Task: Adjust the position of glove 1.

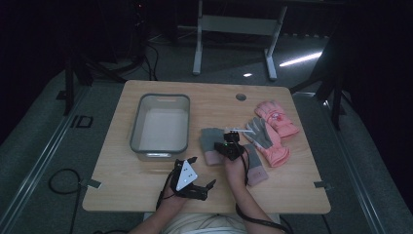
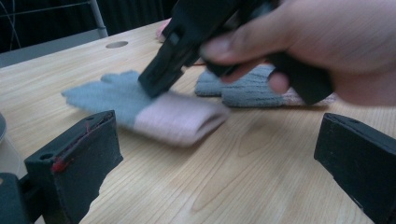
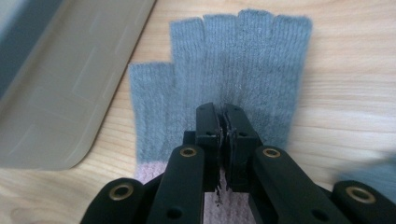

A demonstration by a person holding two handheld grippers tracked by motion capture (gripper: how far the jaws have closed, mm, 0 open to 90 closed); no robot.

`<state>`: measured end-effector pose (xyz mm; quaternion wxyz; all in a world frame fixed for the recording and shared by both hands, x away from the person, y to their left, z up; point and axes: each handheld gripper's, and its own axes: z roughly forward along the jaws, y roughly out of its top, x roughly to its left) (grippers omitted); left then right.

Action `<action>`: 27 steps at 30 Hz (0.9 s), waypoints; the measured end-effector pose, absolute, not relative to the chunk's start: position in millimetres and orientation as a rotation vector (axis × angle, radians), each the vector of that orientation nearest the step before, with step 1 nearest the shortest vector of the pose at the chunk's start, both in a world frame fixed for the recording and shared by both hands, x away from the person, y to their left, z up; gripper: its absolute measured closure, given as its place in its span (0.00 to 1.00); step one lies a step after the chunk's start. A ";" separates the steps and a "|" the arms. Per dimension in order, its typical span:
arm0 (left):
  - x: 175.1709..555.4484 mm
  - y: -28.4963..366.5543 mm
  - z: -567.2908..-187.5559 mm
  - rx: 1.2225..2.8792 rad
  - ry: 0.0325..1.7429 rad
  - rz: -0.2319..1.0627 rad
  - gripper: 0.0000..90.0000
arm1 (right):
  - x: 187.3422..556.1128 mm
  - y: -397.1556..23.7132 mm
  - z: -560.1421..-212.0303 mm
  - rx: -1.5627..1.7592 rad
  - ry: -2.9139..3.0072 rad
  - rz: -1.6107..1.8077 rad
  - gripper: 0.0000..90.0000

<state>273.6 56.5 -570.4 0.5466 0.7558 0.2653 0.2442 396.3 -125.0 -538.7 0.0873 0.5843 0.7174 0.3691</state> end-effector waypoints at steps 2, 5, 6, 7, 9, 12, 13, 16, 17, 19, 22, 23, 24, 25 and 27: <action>273.5 56.4 -570.5 1.792 0.628 0.578 0.00 | 400.3 -117.1 -549.7 1.764 2.129 1.074 0.94; 273.3 56.3 -570.5 1.789 0.624 0.576 0.00 | 400.8 -114.0 -554.9 1.766 2.111 1.087 0.93; 273.5 56.1 -570.5 1.791 0.623 0.573 0.00 | 401.5 -111.8 -554.9 1.746 2.121 1.075 0.93; 273.5 56.1 -570.5 1.791 0.622 0.572 0.00 | 401.9 -111.8 -554.9 1.754 2.121 1.080 0.92; 273.9 56.2 -570.5 1.791 0.621 0.567 0.00 | 402.6 -113.5 -555.3 1.760 2.118 1.102 0.90; 274.1 56.3 -570.5 1.790 0.622 0.565 0.00 | 402.4 -114.3 -552.9 1.738 2.124 1.103 0.84; 274.0 56.6 -570.4 1.791 0.622 0.567 0.00 | 401.1 -117.7 -543.7 1.659 2.133 1.100 0.80; 274.2 56.6 -570.4 1.792 0.621 0.566 0.00 | 399.8 -128.5 -527.3 1.513 2.181 1.100 0.73; 274.2 56.5 -570.4 1.792 0.620 0.566 0.00 | 398.7 -134.4 -521.2 1.453 2.192 1.104 0.71; 274.3 56.3 -570.5 1.792 0.622 0.565 0.00 | 397.4 -141.0 -515.7 1.404 2.208 1.113 0.71; 274.5 56.2 -570.5 1.791 0.628 0.566 0.00 | 393.0 -172.4 -501.4 1.286 2.276 1.112 0.70; 274.5 56.4 -570.4 1.791 0.629 0.569 0.00 | 392.4 -179.9 -500.1 1.258 2.306 1.093 0.71; 274.6 56.3 -570.4 1.791 0.630 0.569 0.00 | 392.4 -179.9 -500.1 1.258 2.306 1.093 0.71; 274.6 56.2 -570.4 1.793 0.630 0.569 0.00 | 391.4 -189.5 -499.6 1.223 2.329 1.072 0.71; 274.5 56.1 -570.4 1.794 0.629 0.573 0.00 | 390.0 -203.2 -500.4 1.180 2.388 1.074 0.73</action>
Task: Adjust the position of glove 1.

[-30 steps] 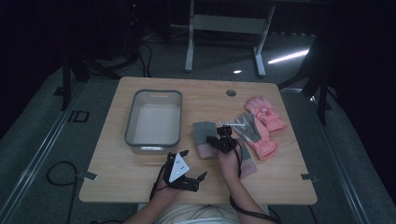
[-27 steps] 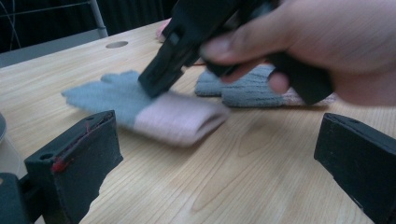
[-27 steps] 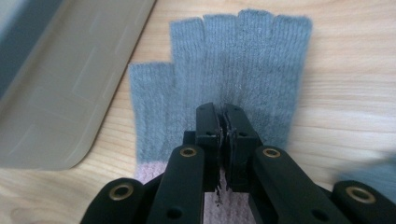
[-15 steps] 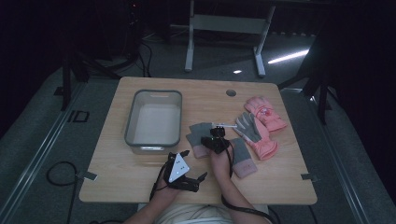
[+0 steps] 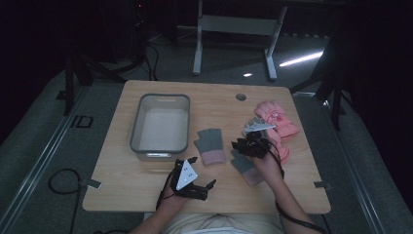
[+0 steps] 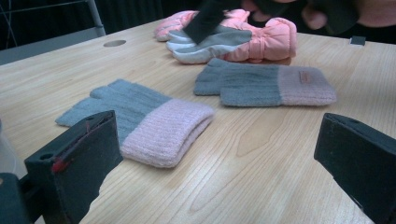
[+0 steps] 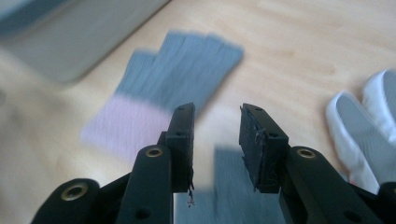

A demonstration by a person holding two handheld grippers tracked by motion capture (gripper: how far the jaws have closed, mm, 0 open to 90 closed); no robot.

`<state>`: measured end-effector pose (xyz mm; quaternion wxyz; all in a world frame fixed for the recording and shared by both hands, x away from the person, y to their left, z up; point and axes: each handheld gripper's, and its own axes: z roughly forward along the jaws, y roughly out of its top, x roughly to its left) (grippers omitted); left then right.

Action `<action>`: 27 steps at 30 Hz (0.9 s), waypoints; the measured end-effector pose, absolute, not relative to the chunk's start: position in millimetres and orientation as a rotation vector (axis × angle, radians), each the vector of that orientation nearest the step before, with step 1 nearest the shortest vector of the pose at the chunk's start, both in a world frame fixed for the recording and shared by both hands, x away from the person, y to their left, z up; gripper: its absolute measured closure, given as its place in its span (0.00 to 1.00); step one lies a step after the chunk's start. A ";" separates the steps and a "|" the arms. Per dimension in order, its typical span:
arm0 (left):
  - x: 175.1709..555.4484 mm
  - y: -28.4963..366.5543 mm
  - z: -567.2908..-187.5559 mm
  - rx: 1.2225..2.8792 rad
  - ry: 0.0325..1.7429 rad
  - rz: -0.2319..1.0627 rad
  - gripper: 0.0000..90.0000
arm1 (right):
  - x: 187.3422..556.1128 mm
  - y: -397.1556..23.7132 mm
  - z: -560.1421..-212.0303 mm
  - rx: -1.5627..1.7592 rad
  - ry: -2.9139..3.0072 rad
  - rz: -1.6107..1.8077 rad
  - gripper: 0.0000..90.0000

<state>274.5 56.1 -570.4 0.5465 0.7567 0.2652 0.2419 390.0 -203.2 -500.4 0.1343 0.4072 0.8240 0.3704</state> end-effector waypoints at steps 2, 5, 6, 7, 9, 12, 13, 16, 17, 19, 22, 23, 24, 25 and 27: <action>273.9 55.8 -570.4 1.796 0.625 0.581 0.00 | 388.4 -225.4 -507.1 1.103 2.476 1.027 0.73; 273.8 55.3 -570.5 1.798 0.623 0.585 0.00 | 387.2 -234.5 -510.9 1.078 2.493 1.020 0.73; 273.8 55.3 -570.5 1.796 0.622 0.583 0.00 | 386.9 -238.6 -512.9 1.069 2.519 1.017 0.73; 273.9 55.3 -570.5 1.796 0.623 0.582 0.00 | 385.6 -244.4 -517.3 1.038 2.529 0.995 0.73; 273.8 55.3 -570.6 1.796 0.623 0.584 0.00 | 384.6 -247.8 -523.7 0.997 2.554 0.962 0.73; 273.5 55.2 -570.6 1.795 0.624 0.586 0.00 | 384.5 -251.0 -530.5 1.005 2.569 0.944 0.73; 273.4 54.9 -570.6 1.797 0.624 0.589 0.00 | 384.6 -252.5 -533.7 1.009 2.582 0.949 0.73; 272.3 53.6 -570.6 1.805 0.612 0.606 0.00 | 385.3 -254.4 -543.9 1.010 2.595 0.935 0.72; 272.2 53.2 -570.6 1.808 0.609 0.606 0.00 | 384.8 -254.3 -544.5 0.994 2.591 0.938 0.73; 272.1 53.0 -570.6 1.809 0.606 0.605 0.00 | 383.5 -252.9 -544.7 0.988 2.582 0.920 0.75; 272.7 53.6 -570.6 1.805 0.611 0.598 0.00 | 379.3 -248.9 -546.5 0.995 2.546 0.909 0.85; 272.9 53.6 -570.6 1.805 0.613 0.596 0.00 | 379.3 -248.9 -546.5 0.995 2.546 0.909 0.85; 272.9 53.7 -570.6 1.805 0.612 0.597 0.00 | 378.8 -248.4 -546.6 1.016 2.539 0.910 0.87; 272.9 53.7 -570.6 1.805 0.612 0.597 0.00 | 377.7 -247.2 -546.5 1.039 2.525 0.906 0.89; 272.6 53.5 -570.6 1.806 0.610 0.600 0.00 | 376.7 -245.2 -545.6 1.069 2.512 0.896 0.93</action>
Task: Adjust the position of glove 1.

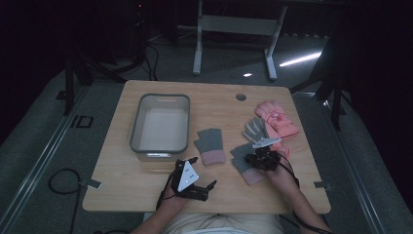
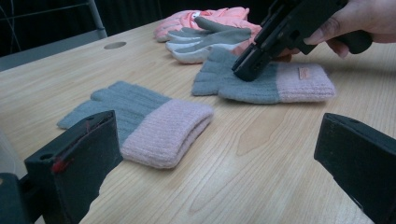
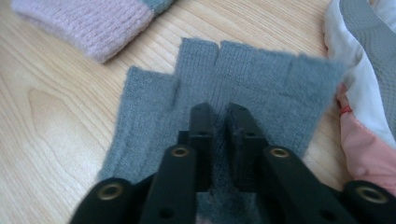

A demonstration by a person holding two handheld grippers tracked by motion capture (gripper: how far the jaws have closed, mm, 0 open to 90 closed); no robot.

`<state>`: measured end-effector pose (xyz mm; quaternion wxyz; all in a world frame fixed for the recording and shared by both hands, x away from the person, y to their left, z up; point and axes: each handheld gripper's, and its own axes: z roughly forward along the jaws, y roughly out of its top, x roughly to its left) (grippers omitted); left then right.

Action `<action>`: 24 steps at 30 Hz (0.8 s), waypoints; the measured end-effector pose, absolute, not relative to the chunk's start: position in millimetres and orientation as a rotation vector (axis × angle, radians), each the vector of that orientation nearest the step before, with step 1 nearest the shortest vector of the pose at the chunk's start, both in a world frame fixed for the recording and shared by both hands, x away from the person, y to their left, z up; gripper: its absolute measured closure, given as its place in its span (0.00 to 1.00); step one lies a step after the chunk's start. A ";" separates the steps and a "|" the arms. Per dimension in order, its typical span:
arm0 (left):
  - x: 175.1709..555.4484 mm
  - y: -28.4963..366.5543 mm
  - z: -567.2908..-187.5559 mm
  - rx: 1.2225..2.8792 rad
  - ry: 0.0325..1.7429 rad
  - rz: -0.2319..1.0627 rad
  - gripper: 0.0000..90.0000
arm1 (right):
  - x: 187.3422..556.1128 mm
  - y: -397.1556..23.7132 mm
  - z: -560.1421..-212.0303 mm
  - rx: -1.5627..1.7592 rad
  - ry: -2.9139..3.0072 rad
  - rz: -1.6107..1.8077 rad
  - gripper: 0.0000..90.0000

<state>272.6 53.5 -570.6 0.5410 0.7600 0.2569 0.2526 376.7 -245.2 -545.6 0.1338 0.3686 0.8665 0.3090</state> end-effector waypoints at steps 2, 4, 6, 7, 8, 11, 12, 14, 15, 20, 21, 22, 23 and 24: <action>272.5 53.6 -570.6 1.804 0.611 0.601 0.00 | 375.6 -243.4 -541.9 1.128 2.490 0.878 0.95; 272.5 53.9 -570.6 1.803 0.612 0.601 0.00 | 369.5 -242.4 -531.1 1.158 2.440 0.888 0.95; 272.6 53.8 -570.6 1.803 0.613 0.600 0.00 | 362.4 -244.4 -518.1 1.211 2.392 0.947 0.95; 272.6 53.9 -570.6 1.803 0.612 0.600 0.00 | 358.6 -245.3 -511.2 1.230 2.366 0.966 0.95; 272.7 53.9 -570.6 1.803 0.613 0.599 0.00 | 354.7 -246.3 -504.7 1.245 2.337 0.970 0.95; 272.8 53.9 -570.6 1.802 0.613 0.600 0.00 | 342.0 -248.5 -490.2 1.313 2.257 0.977 0.95; 272.8 53.9 -570.6 1.803 0.612 0.600 0.00 | 338.3 -249.5 -488.5 1.336 2.236 0.985 0.95; 272.9 53.7 -570.6 1.804 0.612 0.599 0.00 | 332.1 -250.3 -488.3 1.379 2.205 0.983 0.95; 272.8 53.7 -570.6 1.803 0.613 0.599 0.00 | 330.1 -250.7 -489.0 1.399 2.196 0.984 0.95; 272.9 53.8 -570.6 1.804 0.612 0.597 0.00 | 324.1 -249.1 -504.5 1.490 2.160 0.963 0.95; 272.8 53.8 -570.6 1.803 0.612 0.597 0.00 | 324.6 -248.7 -507.8 1.505 2.156 0.963 0.95; 272.8 53.8 -570.6 1.804 0.612 0.598 0.00 | 325.0 -248.0 -510.3 1.514 2.152 0.959 0.95; 272.8 53.7 -570.6 1.805 0.612 0.598 0.00 | 326.1 -247.0 -515.5 1.529 2.156 0.965 0.95; 272.9 53.7 -570.6 1.804 0.612 0.598 0.00 | 326.9 -245.2 -519.8 1.542 2.160 0.967 0.95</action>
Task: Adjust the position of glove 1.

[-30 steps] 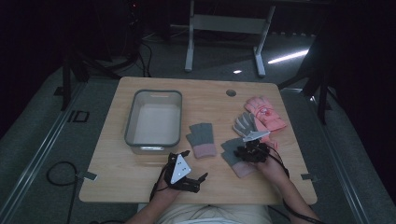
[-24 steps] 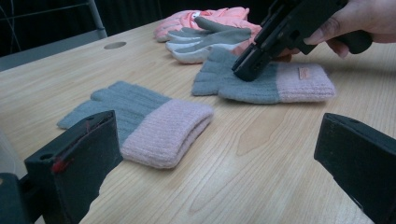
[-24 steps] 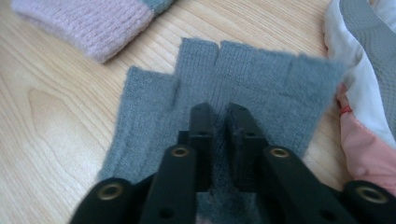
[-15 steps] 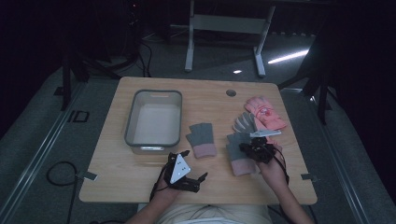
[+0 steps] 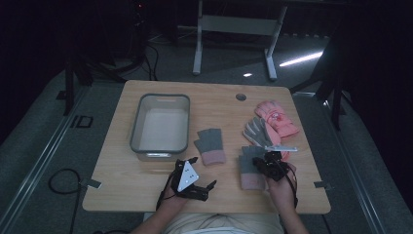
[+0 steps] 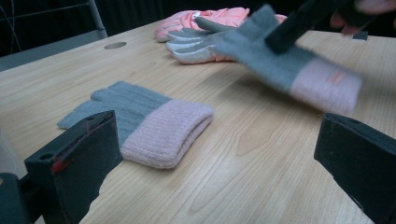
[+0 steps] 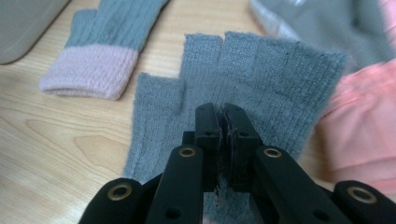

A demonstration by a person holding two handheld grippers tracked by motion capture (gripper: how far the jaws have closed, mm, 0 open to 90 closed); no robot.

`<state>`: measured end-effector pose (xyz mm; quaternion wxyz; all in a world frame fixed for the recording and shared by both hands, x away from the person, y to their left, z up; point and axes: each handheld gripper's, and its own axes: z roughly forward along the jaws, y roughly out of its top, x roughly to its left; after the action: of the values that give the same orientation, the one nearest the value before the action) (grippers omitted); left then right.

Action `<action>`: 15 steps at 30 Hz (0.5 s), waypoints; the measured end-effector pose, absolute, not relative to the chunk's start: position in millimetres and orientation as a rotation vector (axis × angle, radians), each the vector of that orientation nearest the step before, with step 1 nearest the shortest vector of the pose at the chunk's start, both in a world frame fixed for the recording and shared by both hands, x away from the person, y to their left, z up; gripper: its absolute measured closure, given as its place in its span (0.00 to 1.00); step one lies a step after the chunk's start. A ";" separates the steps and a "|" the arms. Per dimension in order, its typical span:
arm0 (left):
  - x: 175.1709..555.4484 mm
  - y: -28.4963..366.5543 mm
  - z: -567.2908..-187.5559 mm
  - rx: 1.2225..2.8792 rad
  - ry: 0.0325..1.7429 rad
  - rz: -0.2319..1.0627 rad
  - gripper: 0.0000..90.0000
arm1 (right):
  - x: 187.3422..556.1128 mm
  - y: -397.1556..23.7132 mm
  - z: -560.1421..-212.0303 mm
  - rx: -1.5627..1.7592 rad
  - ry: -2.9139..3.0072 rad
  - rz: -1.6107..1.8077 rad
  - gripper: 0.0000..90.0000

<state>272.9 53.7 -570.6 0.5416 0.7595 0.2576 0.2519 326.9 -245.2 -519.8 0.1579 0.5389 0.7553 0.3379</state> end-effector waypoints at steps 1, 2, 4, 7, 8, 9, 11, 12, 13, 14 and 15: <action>272.7 53.8 -570.6 1.804 0.613 0.598 0.00 | 328.2 -243.0 -524.6 1.533 2.173 0.963 0.95; 272.7 53.9 -570.6 1.803 0.612 0.598 0.00 | 329.6 -240.9 -529.5 1.533 2.174 0.945 0.95; 272.7 53.9 -570.6 1.802 0.613 0.597 0.00 | 331.3 -239.9 -534.3 1.538 2.175 0.932 0.94; 272.8 54.0 -570.6 1.802 0.614 0.596 0.00 | 335.4 -238.4 -546.7 1.560 2.170 0.910 0.92; 272.8 53.9 -570.6 1.801 0.614 0.595 0.00 | 335.4 -238.8 -548.3 1.554 2.167 0.915 0.91; 273.0 53.8 -570.6 1.805 0.615 0.595 0.00 | 335.4 -238.8 -548.3 1.554 2.167 0.915 0.91; 273.1 53.7 -570.5 1.806 0.615 0.595 0.00 | 334.2 -239.3 -549.8 1.548 2.160 0.922 0.89; 273.0 53.8 -570.5 1.805 0.614 0.595 0.00 | 333.9 -239.3 -550.0 1.538 2.163 0.923 0.88; 273.0 53.7 -570.6 1.804 0.614 0.595 0.00 | 334.2 -239.1 -549.3 1.526 2.173 0.919 0.85; 273.0 53.7 -570.6 1.805 0.614 0.596 0.00 | 334.2 -239.1 -549.3 1.526 2.173 0.919 0.85; 273.0 53.9 -570.5 1.806 0.613 0.596 0.00 | 334.3 -239.3 -545.1 1.484 2.195 0.905 0.80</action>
<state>273.0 53.9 -570.5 0.5413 0.7600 0.2580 0.2508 334.3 -239.3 -545.1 0.1701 0.5223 0.7726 0.3185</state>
